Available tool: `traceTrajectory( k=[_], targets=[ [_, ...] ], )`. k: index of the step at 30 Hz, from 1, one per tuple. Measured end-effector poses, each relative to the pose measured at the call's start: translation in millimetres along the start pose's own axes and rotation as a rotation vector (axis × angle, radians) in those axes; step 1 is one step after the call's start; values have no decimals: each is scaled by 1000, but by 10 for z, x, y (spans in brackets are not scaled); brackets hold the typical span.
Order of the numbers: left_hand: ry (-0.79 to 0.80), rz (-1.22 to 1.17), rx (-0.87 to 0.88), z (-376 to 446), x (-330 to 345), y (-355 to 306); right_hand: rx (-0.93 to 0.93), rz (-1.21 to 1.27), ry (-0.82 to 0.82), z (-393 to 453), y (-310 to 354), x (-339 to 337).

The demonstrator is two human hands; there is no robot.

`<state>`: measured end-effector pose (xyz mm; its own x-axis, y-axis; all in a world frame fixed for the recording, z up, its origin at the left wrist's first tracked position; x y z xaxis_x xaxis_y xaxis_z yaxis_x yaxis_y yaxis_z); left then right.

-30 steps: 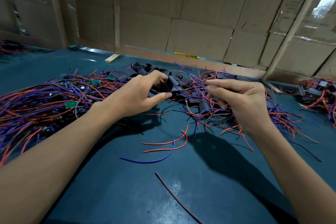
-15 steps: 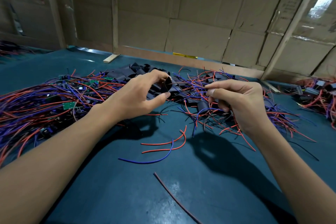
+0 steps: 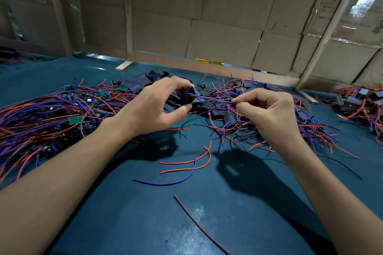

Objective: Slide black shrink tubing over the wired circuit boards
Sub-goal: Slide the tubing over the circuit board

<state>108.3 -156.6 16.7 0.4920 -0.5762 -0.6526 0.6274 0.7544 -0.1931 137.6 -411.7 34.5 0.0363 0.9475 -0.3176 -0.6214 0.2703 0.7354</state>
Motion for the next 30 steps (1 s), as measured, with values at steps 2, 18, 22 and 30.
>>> traceTrajectory(
  k=[2, 18, 22, 30],
  targets=[
    [-4, 2, 14, 0, -9, -18, 3, -13, -7, 3, -2, 0],
    [-34, 40, 67, -21, 10, -16, -80, -151, -60, -32, 55, 8],
    [-57, 233, 123, 1, 4, 4, -194, -250, -61, -75, 89, 52],
    [-104, 433, 165, 27, -37, -21, -312, -301, -70, -98, 130, 96]
  ],
)
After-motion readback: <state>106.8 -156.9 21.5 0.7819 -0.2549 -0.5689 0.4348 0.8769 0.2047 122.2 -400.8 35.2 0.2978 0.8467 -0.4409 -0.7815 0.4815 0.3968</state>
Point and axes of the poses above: each hand's wrist, its own z-axis towards the middle knuckle, its own x-axis out of the palm, y = z × x, the point moved 2 cm from there along z, towards the middle knuckle, and after that the axes turned 1 degree about -y, right-handed, at the moved point
